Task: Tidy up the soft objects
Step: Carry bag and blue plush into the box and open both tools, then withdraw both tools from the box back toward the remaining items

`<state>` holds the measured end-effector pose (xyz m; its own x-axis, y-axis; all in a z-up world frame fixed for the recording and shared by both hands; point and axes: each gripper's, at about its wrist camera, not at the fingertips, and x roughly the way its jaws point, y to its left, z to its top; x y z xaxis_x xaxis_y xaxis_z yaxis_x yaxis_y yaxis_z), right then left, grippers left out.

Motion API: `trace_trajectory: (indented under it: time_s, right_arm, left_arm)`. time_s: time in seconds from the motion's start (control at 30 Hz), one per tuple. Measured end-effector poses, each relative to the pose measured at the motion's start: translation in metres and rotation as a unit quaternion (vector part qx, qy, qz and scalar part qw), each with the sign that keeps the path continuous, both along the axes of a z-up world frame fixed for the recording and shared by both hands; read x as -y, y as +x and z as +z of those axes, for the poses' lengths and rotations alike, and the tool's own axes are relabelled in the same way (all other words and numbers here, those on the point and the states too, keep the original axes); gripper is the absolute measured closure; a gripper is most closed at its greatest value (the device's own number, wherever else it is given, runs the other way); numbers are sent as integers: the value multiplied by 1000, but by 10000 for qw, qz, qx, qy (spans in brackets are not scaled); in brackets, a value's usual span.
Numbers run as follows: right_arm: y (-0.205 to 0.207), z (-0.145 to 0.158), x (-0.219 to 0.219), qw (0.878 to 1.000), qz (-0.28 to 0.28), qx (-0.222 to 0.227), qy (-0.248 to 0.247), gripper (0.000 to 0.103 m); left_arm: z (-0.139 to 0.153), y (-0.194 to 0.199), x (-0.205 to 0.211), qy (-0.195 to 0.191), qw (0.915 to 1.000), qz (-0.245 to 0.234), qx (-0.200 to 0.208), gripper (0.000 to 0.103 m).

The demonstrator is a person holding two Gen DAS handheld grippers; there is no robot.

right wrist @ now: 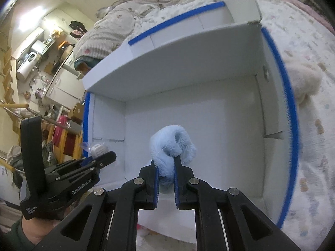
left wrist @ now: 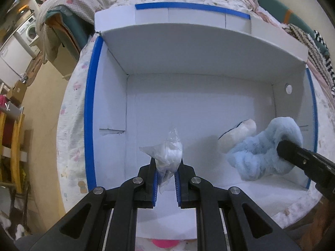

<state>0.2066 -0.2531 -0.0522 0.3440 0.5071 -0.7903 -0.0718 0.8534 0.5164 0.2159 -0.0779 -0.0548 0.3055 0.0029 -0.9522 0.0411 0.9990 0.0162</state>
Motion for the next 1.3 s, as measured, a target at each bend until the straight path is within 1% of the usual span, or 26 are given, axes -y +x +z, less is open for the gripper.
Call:
trace_trajectory:
  time_s: [0.13, 0.23, 0.43, 0.53, 0.6, 0.63, 0.67, 0.7, 0.73, 0.77, 0.8, 0.83, 0.93, 0.97, 1.0, 1.03, 1.07, 1.13, 1.3]
  right_arm:
    - [1, -13, -6, 9999, 31, -101, 5, 90]
    - [2, -18, -9, 9999, 47, -116, -53, 90]
    - [5, -22, -11, 9998, 26, -183, -119, 90]
    - [7, -25, -14, 9994, -61, -219, -272, 88]
    - [6, -25, -12, 9993, -92, -244, -254, 84]
    - [6, -25, -12, 9993, -118, -245, -253, 82]
    - [5, -24, -11, 9993, -132, -233, -269, 78]
    - [5, -21, -11, 9992, -139, -215, -302, 72]
    - [4, -20, -11, 9992, -141, -187, -335, 67]
    - [4, -18, -11, 9992, -141, -150, -352, 51]
    - [3, -15, -11, 9992, -147, -107, -369, 32]
    - [2, -13, -11, 9990, -173, -57, -397, 27]
    - [0, -4, -11, 9988, -206, 62, -449, 25]
    - [-2, -2, -10, 9986, -219, 75, -470, 20]
    - [-2, 0, -10, 9983, -251, 86, -510, 8]
    - [-4, 1, -9, 9980, -283, 104, -550, 3]
    - [-5, 4, -9, 9975, -329, 139, -612, 0]
    - [-8, 7, -8, 9966, -385, 167, -709, 0]
    - [-19, 16, -8, 9960, -442, 263, -731, 0]
  left_arm:
    - [-10, 3, -1, 116, 9999, -53, -17, 91]
    - [-15, 5, -2, 129, 9999, -20, -46, 91]
    - [-19, 6, 1, 173, 9998, -30, -84, 91]
    - [-19, 5, 3, 186, 9998, -57, -63, 90]
    - [-19, 4, 4, 192, 9998, -56, -93, 87]
    - [-19, 4, 3, 198, 9997, -50, -108, 81]
    - [-18, 3, 4, 183, 9998, -48, -118, 70]
    - [-17, 3, 4, 164, 9998, -50, -113, 63]
    - [-15, 2, 5, 172, 9998, -58, -87, 50]
    - [-13, 0, 5, 216, 9997, -66, -28, 42]
    - [-11, -1, 6, 274, 9996, -64, 38, 41]
    - [-8, -2, 6, 303, 9995, -53, 97, 41]
    - [-5, -5, 4, 279, 9996, -34, 92, 41]
    - [-3, -5, 3, 283, 9996, -21, 91, 41]
    - [-2, -7, 3, 284, 9995, -10, 102, 40]
    - [0, -8, 2, 283, 9995, 1, 118, 40]
    - [2, -10, 1, 283, 9995, 12, 136, 40]
    - [7, -13, -3, 274, 9994, 44, 194, 40]
    - [17, -22, -11, 234, 9992, 90, 312, 40]
